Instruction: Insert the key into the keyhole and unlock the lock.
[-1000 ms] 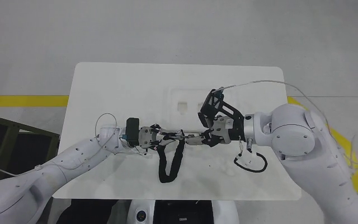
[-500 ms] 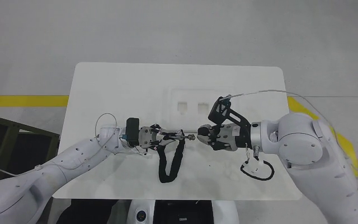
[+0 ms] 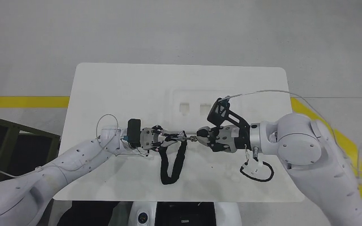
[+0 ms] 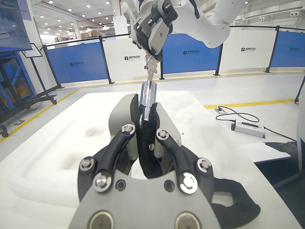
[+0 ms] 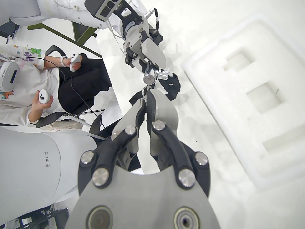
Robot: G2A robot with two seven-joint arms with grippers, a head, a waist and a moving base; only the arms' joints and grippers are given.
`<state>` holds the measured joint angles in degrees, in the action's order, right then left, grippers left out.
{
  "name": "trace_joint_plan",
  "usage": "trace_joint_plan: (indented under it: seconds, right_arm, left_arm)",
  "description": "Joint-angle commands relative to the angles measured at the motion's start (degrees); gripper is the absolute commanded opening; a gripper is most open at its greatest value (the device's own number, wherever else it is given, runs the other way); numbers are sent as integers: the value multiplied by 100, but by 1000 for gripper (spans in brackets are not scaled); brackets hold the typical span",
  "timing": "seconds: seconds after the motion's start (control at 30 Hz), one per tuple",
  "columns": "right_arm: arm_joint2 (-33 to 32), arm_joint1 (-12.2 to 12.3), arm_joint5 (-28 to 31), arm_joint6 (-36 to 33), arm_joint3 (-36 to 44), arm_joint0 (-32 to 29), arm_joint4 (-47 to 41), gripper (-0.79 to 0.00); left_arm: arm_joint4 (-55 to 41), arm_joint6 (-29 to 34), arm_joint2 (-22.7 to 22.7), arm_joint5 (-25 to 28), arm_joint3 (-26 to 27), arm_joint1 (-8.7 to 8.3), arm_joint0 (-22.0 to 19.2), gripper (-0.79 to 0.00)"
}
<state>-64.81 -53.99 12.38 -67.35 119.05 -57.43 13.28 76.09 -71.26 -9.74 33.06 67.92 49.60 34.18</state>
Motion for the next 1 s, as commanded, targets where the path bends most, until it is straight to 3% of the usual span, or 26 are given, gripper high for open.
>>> trace_joint_plan:
  seconds: [0.0,0.97]
  right_arm:
    - [27,-2,-2,3,-12,21,-11,-785]
    - [480,-56,-77,102,-269,352,84,-785]
  left_arm:
    - [0,0,0,0,0,0,0,-785]
    - [0,0,0,0,0,0,0,-785]
